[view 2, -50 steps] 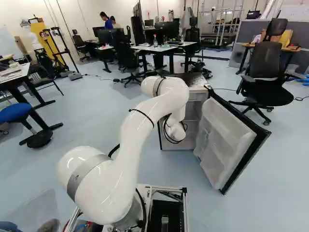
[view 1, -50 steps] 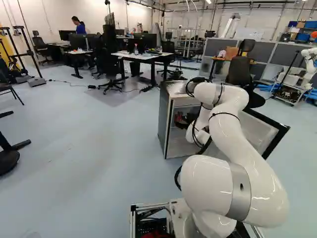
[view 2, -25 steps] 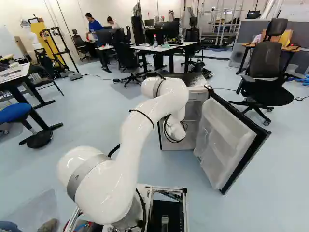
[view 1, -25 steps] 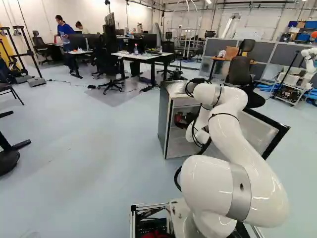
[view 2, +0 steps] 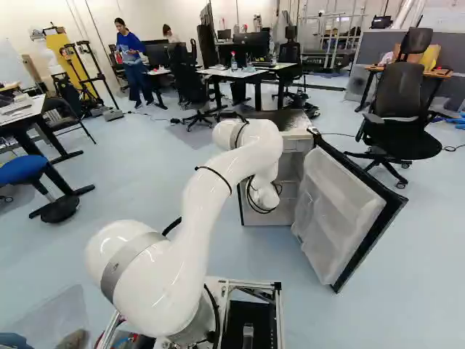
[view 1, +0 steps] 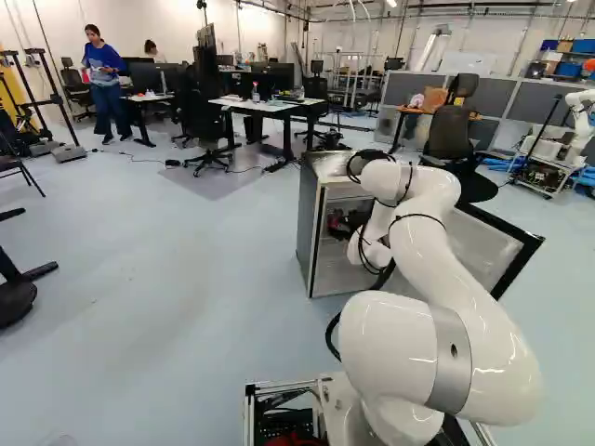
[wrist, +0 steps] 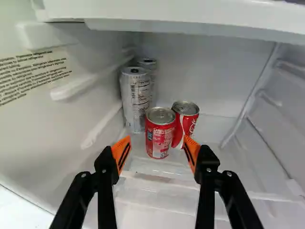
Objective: Grab a drink from the fridge
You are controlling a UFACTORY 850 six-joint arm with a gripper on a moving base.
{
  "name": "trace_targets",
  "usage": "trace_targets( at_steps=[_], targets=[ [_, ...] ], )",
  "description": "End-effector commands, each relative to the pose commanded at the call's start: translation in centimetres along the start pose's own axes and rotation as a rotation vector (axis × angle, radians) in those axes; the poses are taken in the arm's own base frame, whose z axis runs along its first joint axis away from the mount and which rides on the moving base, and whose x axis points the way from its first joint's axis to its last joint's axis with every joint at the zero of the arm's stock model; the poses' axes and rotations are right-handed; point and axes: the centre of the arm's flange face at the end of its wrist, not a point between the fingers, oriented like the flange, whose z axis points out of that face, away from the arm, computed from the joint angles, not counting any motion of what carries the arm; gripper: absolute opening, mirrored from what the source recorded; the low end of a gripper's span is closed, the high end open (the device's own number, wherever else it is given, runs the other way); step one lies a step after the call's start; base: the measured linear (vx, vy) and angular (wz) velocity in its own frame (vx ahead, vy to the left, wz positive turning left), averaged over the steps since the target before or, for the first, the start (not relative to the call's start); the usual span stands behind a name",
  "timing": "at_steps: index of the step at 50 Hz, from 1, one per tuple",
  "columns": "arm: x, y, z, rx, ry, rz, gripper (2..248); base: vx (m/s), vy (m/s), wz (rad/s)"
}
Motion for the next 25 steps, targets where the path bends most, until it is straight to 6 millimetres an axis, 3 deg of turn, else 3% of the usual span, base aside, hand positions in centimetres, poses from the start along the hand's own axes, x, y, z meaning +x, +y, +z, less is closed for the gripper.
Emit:
trace_targets(
  at_steps=[25],
  targets=[
    [-0.5, 0.5, 2.0, 0.002, -0.013, -0.024, 167, 0.000, 0.000, 0.000]
  ],
)
